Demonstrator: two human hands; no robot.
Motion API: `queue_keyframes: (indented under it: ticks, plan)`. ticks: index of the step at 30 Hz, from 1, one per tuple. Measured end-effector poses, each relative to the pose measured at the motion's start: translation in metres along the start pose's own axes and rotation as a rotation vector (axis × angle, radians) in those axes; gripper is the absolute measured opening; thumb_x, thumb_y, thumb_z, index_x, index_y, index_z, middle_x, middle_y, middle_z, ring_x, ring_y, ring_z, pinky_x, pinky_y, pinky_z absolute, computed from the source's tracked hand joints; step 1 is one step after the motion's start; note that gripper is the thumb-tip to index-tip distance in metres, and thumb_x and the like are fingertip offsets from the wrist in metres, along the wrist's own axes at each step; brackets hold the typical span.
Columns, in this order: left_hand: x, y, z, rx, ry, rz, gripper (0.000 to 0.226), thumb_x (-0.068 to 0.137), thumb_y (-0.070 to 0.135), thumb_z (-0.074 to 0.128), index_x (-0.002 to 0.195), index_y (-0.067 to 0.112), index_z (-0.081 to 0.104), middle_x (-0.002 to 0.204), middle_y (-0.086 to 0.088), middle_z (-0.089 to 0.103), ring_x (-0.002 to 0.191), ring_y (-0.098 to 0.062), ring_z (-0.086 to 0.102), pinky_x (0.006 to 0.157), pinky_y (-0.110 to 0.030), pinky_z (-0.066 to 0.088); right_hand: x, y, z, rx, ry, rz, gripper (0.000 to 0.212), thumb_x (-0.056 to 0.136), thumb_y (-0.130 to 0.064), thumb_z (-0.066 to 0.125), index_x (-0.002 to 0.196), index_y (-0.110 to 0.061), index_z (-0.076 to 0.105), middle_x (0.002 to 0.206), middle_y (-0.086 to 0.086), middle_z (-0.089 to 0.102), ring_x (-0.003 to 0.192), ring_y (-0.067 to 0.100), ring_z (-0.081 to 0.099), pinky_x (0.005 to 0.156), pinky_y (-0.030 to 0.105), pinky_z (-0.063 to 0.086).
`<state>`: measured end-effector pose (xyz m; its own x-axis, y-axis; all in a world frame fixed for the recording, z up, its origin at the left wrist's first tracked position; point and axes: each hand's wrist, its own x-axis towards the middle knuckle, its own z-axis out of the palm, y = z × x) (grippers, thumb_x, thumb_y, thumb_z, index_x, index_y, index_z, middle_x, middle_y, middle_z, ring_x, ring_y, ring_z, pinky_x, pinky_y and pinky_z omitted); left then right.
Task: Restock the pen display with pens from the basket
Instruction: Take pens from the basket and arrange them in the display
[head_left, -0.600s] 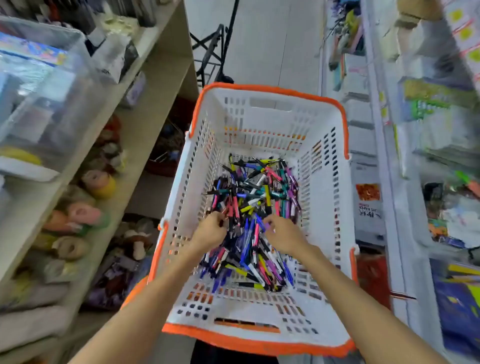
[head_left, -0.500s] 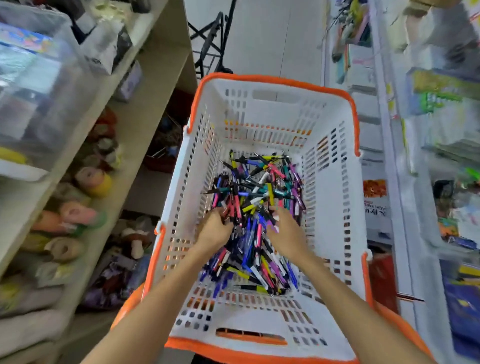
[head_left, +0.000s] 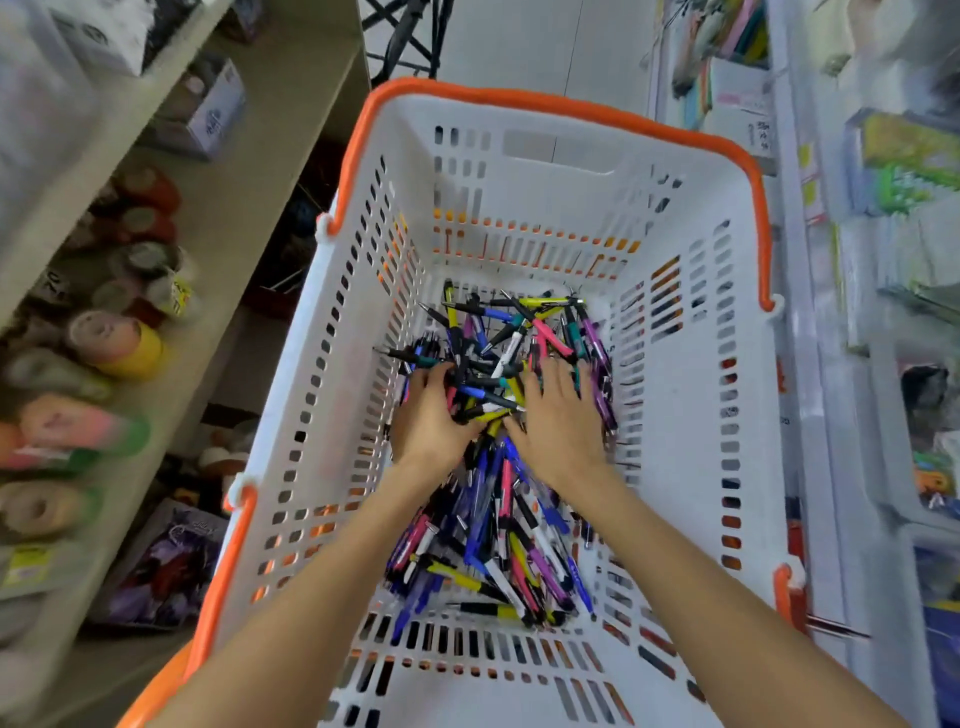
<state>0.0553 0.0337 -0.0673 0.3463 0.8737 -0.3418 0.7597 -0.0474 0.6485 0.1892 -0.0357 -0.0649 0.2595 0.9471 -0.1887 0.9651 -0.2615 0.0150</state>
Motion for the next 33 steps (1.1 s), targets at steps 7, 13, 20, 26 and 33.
queue_keyframes:
  ticks: [7,13,20,26,33]
  plan:
    - [0.012,0.007,-0.027,0.426,-0.344,0.080,0.058,0.074,0.024,0.080,0.118,0.009,0.045,0.111,-0.009,0.056,0.098,-0.030,0.059,0.081,-0.039,0.050,-0.011,-0.006,-0.003,0.150,-0.245,-0.123,0.064,0.093,-0.018,0.055,0.147,-0.013,0.020,0.111,0.010,0.054,0.100,0.028,0.049,0.082,0.037,0.040]
    - [0.019,0.005,-0.043,0.386,-0.387,0.024,0.027,0.088,0.024,0.067,0.111,0.012,0.057,0.105,0.000,0.062,0.093,-0.020,0.058,0.076,-0.028,0.044,-0.012,0.003,-0.019,0.318,-0.446,-0.035,0.053,0.100,-0.020,0.042,0.148,-0.017,0.020,0.116,0.012,0.057,0.089,0.028,0.055,0.065,0.035,0.042]
    - [0.011,0.016,-0.056,-0.188,-0.447,-0.125,0.008,0.098,0.015,0.050,0.094,0.010,0.047,0.077,-0.003,0.057,0.064,-0.013,0.056,0.052,-0.019,0.048,-0.019,0.012,-0.044,0.544,-0.554,0.129,0.024,0.102,-0.026,0.039,0.083,-0.011,0.039,0.073,0.008,0.045,0.059,0.018,0.040,0.053,0.030,0.030]
    - [-0.011,0.033,-0.051,-1.187,-0.411,-0.586,0.015,0.101,0.010,0.043,0.110,0.004,0.052,0.081,-0.004,0.059,0.063,-0.009,0.055,0.055,-0.024,0.058,-0.029,0.005,-0.060,1.398,-0.423,0.417,0.028,0.101,-0.033,0.040,0.089,-0.012,0.053,0.067,-0.005,0.045,0.066,0.013,0.043,0.075,0.030,0.040]
    - [-0.029,0.043,-0.043,-1.420,-0.382,-0.411,0.034,0.104,0.025,0.037,0.138,0.023,0.035,0.128,-0.016,0.061,0.097,-0.023,0.068,0.077,-0.034,0.058,-0.041,-0.002,-0.074,1.748,-0.641,0.327,0.033,0.098,-0.044,0.040,0.108,-0.013,0.049,0.068,0.004,0.054,0.058,0.016,0.054,0.060,0.028,0.053]
